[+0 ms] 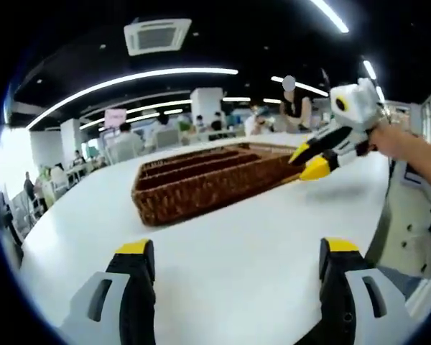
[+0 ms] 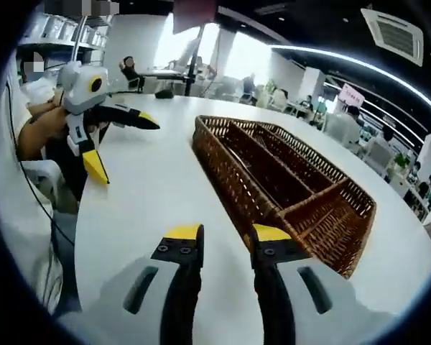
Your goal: Arrange the knives, forks, and spoons in their matching storage slots by inserting each utensil handle-first until every utensil is classified and aligned in the correct compartment
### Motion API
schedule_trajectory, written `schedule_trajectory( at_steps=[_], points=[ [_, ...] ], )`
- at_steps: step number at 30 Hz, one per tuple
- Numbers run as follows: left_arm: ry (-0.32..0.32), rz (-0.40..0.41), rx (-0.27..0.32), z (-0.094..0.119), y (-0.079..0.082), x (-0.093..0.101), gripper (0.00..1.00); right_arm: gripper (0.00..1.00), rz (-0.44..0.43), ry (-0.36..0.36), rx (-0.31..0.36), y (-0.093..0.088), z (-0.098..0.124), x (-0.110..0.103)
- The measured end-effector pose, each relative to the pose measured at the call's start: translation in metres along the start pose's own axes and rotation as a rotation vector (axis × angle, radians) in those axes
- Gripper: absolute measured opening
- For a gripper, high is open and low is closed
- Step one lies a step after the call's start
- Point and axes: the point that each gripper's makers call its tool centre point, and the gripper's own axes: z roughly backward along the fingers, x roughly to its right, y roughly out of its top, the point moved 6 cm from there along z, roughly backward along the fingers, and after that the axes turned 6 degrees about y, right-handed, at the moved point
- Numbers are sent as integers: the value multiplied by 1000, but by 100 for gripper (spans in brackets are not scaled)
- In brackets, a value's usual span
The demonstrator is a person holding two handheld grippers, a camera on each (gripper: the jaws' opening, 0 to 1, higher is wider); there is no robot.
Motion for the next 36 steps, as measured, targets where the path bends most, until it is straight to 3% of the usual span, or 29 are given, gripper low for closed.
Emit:
schedule_trajectory(
  at_steps=[6, 16, 20, 27, 32, 36],
  points=[
    [-6, -14, 2, 1, 6, 5, 95, 37, -42, 13, -31, -11, -5, 8],
    [-32, -17, 9, 3, 9, 13, 94, 37, -45, 24, -86, -17, -8, 11],
    [-25, -29, -2, 3, 8, 14, 94, 35, -103, 48, -92, -17, -10, 11],
    [-33, -30, -11, 2, 3, 15, 93, 30, -139, 61, -112, -16, -9, 13],
    [-33, -30, -18, 3, 4, 14, 93, 14, -117, 88, -111, -14, -4, 0],
    [-49, -35, -23, 2, 4, 15, 93, 9, -144, 123, -102, -17, -3, -8]
  ],
)
